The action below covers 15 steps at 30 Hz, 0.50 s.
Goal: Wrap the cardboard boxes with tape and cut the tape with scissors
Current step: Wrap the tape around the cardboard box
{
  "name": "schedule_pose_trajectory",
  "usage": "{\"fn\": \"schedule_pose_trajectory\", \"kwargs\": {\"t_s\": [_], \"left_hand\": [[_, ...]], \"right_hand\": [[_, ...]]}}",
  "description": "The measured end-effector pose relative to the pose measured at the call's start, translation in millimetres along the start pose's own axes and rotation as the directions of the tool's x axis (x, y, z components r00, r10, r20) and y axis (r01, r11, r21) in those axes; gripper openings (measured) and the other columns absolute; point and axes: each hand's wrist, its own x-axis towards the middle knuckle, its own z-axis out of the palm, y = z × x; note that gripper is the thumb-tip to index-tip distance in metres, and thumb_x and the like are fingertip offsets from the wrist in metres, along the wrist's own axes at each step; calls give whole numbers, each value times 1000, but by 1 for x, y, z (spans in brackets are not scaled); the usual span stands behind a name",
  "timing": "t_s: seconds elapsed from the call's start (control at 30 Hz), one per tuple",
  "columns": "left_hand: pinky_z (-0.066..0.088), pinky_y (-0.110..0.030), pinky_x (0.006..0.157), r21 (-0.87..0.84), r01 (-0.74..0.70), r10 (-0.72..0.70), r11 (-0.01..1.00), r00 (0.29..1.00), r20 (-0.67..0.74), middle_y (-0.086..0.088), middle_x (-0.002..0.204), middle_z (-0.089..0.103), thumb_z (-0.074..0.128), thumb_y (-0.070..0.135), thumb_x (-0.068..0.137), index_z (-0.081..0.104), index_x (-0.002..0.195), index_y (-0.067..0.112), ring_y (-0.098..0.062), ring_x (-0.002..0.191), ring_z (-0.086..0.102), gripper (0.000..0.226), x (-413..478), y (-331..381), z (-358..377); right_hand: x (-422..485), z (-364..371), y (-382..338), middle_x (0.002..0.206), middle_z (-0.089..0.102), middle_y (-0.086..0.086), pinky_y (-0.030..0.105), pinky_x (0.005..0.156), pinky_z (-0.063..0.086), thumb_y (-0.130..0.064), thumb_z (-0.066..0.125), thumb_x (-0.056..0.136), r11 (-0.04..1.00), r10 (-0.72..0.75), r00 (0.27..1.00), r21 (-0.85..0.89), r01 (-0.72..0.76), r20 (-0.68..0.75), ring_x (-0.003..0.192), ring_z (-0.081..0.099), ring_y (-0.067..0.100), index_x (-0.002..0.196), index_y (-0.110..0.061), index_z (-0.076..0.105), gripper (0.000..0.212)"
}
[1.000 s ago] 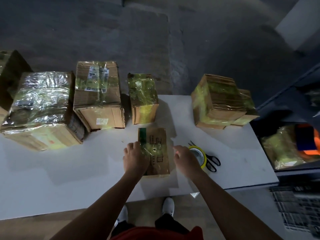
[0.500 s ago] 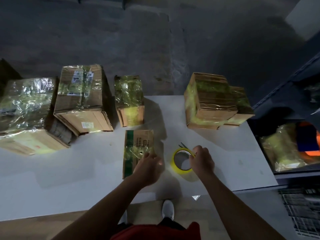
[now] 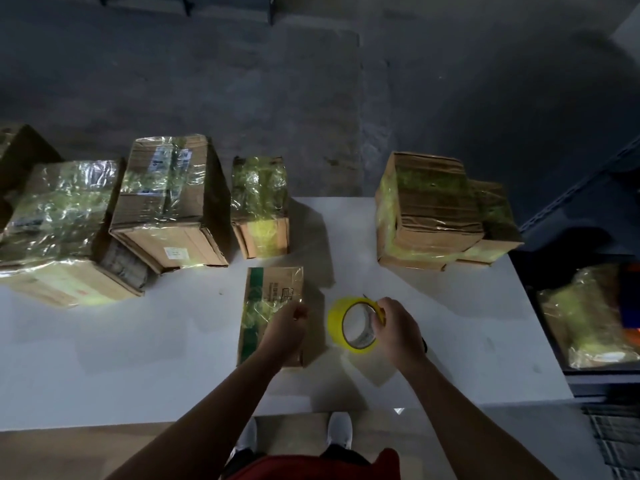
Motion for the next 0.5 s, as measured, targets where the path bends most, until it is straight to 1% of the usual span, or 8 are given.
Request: {"fn": "schedule_pose_trajectory", "kwargs": {"t_s": [0.03,0.1,0.2,0.27,0.33,0.4,0.5], "left_hand": [[51,-46,81,-30,8,-9,1000,1000,-14,-11,97,63,46,2,93,60,88,19,-32,92,60,22,1,1,-3],[52,-43,77,-84,-21,18,996,999,-37,-10,97,64,44,3,95,62,92,19,-31,91,61,23,4,5,-12],[50,-32,70,-138,-118,110,983,992,-62,0,95,66,45,12,98,62,93,27,-22,88,63,23,8,18,-25],[47,-29,74,-162,-172,167,972,985,-44,0,100,67,47,18,100,65,105,23,-17,91,62,19,9,27,-29],[45,-26,78,-150,-210,212,966,977,3,1,108,66,48,25,100,65,116,16,-11,94,60,25,9,34,-33],[45,-21,77,-117,-256,264,960,963,60,4,109,66,48,27,100,66,115,17,-5,95,60,26,6,37,-37],[44,-15,77,-41,-340,342,940,935,93,8,107,65,48,28,100,68,110,17,0,97,59,25,0,35,-44]], "right_hand": [[2,-2,-4,95,62,9,29,66,39,-19,61,92,999,-26,1000,24,27,-17,88,60,28,98,-6,61,14],[5,-7,-13,97,62,5,29,68,40,-20,61,92,996,-68,997,51,69,-31,88,60,26,98,-11,62,11],[10,-8,-25,103,64,0,30,74,44,-20,60,92,990,-123,992,77,122,1,93,61,22,102,-17,63,11],[12,-8,-34,106,64,-1,33,78,47,-20,61,91,984,-167,986,73,165,25,96,61,21,104,-17,65,14],[13,-6,-42,106,65,-1,35,79,49,-23,61,92,975,-215,976,61,212,43,97,61,22,105,-17,65,15],[15,-4,-48,105,65,-1,35,79,49,-24,60,92,970,-241,969,38,239,47,96,61,23,105,-18,64,15],[19,-1,-57,106,64,0,34,78,47,-26,58,93,975,-221,974,35,220,40,96,60,25,105,-18,63,15]]}}
